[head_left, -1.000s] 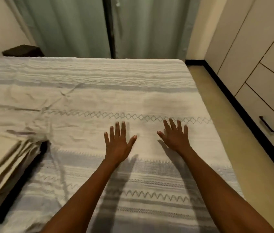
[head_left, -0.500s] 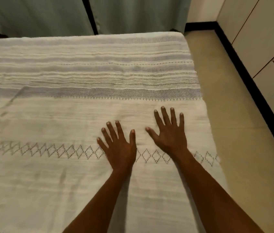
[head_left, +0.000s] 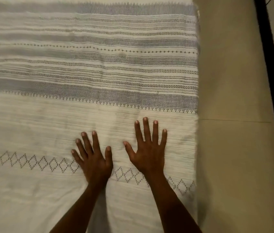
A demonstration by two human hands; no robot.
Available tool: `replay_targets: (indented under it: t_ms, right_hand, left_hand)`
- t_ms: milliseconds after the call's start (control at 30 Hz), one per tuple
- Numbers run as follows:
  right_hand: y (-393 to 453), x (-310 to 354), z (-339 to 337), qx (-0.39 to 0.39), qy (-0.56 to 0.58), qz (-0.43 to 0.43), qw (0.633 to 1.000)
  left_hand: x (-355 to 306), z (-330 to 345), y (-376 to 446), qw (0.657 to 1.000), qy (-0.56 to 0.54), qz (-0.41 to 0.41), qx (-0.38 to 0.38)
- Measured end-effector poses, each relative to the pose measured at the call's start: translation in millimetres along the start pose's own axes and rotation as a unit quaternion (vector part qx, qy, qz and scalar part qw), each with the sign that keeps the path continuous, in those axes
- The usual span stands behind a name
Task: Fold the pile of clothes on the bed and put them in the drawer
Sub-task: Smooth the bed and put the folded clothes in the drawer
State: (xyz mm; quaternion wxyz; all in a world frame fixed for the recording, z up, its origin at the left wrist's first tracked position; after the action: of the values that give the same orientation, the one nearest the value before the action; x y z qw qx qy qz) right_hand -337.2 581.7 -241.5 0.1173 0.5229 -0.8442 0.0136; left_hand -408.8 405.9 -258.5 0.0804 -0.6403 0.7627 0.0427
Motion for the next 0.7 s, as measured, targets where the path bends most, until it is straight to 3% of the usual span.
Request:
replay_targets:
  t_ms: [700]
  right_hand:
    - [-4.3,-6.5,5.7,0.008,0.041,-0.049,0.998]
  left_hand:
    - [0.0,-7.3,-16.4,1.0,-0.005,0.0,0.002]
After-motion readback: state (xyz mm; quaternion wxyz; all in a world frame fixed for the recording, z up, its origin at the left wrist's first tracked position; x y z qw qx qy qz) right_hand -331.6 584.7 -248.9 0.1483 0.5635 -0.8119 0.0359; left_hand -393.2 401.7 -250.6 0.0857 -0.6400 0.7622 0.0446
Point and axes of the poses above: each hand's wrist, its own y-axis towards the middle knuckle, its own z-axis out of the palm, x = y × z, the point moved 3 cm from there along y, towards the middle knuckle, and after that the axes turned 4 degrees about -z, right-handed, at the moved point
